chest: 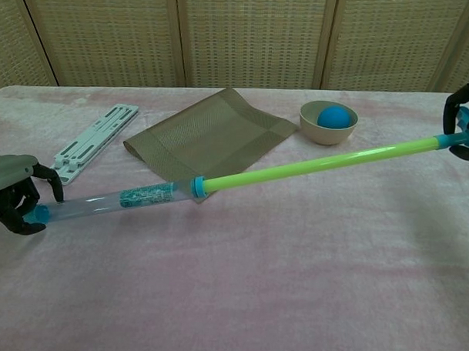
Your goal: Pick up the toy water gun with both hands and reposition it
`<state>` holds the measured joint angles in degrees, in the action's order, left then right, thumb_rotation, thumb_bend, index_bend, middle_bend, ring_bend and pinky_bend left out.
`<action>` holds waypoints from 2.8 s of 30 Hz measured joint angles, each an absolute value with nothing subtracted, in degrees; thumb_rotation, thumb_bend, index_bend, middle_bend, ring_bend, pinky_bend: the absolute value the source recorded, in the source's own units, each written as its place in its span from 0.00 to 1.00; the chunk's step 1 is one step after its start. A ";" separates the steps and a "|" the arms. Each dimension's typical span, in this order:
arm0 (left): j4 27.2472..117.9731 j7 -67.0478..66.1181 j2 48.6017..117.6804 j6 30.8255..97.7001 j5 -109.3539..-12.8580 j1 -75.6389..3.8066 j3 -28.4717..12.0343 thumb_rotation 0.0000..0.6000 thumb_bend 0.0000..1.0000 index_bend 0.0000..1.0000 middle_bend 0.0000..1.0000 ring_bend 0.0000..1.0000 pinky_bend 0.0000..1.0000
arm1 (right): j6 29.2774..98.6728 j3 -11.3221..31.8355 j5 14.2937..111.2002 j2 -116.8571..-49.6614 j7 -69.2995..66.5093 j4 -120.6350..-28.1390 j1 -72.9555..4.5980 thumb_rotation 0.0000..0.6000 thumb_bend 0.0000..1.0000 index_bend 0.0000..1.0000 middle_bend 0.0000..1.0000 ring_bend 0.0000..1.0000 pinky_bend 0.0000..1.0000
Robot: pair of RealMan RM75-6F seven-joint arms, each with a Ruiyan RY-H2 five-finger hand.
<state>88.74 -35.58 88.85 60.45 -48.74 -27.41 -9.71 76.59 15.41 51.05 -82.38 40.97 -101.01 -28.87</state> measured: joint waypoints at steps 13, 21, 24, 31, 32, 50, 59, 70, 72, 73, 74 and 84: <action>87.41 -34.31 90.55 61.95 -49.06 -28.25 -8.30 1.00 0.53 0.59 0.80 0.71 0.64 | 76.94 14.69 50.98 -82.59 40.29 -100.76 -29.39 1.00 0.59 0.82 1.00 1.00 0.71; 92.07 -32.40 88.92 64.69 -52.60 -28.31 -8.84 1.00 0.53 0.58 0.80 0.71 0.64 | 77.65 14.56 52.34 -83.06 41.28 -101.90 -30.46 1.00 0.59 0.82 1.00 1.00 0.71; 95.06 -32.30 88.44 65.91 -53.84 -28.57 -9.23 1.00 0.53 0.58 0.80 0.71 0.64 | 77.87 14.47 52.92 -83.81 42.09 -102.30 -31.11 1.00 0.59 0.82 1.00 1.00 0.71; 99.78 -34.33 88.95 68.28 -54.06 -30.26 -10.83 1.00 0.53 0.58 0.80 0.71 0.64 | 78.69 13.80 53.92 -85.62 44.69 -103.76 -32.38 1.00 0.59 0.82 1.00 1.00 0.71; 100.17 -34.58 89.12 68.44 -53.79 -30.64 -11.21 1.00 0.53 0.58 0.80 0.71 0.64 | 78.81 13.62 54.07 -85.97 45.12 -103.90 -32.57 1.00 0.59 0.82 1.00 1.00 0.71; 103.55 -40.12 91.06 70.07 -50.12 -36.17 -14.00 1.00 0.53 0.58 0.80 0.71 0.64 | 79.15 11.36 55.86 -92.13 48.21 -103.88 -34.69 1.00 0.59 0.82 1.00 1.00 0.71; 104.03 -40.59 91.25 70.28 -49.00 -37.19 -13.47 1.00 0.53 0.57 0.80 0.71 0.64 | 79.34 11.51 55.78 -92.40 48.49 -103.83 -34.83 1.00 0.59 0.82 1.00 1.00 0.71; 104.84 -41.93 91.82 71.08 -49.06 -38.21 -12.58 1.00 0.28 0.14 0.26 0.30 0.34 | 79.27 11.54 55.66 -91.89 48.45 -103.81 -34.79 1.00 0.41 0.51 0.67 0.72 0.48; 104.95 -42.74 91.45 71.23 -48.80 -38.20 -12.06 1.00 0.18 0.02 0.06 0.09 0.16 | 79.34 11.28 55.27 -91.33 49.24 -104.08 -34.64 1.00 0.30 0.30 0.38 0.47 0.28; 105.09 -43.25 91.17 71.25 -48.48 -38.19 -11.79 1.00 0.15 0.00 0.01 0.02 0.07 | 79.38 11.16 54.84 -91.04 49.77 -104.30 -34.57 1.00 0.26 0.22 0.27 0.34 0.21; 105.43 -43.96 90.65 71.25 -47.82 -38.17 -11.42 1.00 0.13 0.00 0.00 0.00 0.02 | 79.46 11.02 53.98 -90.64 50.69 -104.68 -34.47 1.00 0.24 0.19 0.20 0.27 0.16; 109.56 -45.20 85.12 70.35 -44.66 -37.37 -8.69 1.00 0.11 0.00 0.00 0.00 0.00 | 80.55 10.94 41.92 -86.96 58.16 -108.66 -33.91 1.00 0.19 0.08 0.00 0.00 0.06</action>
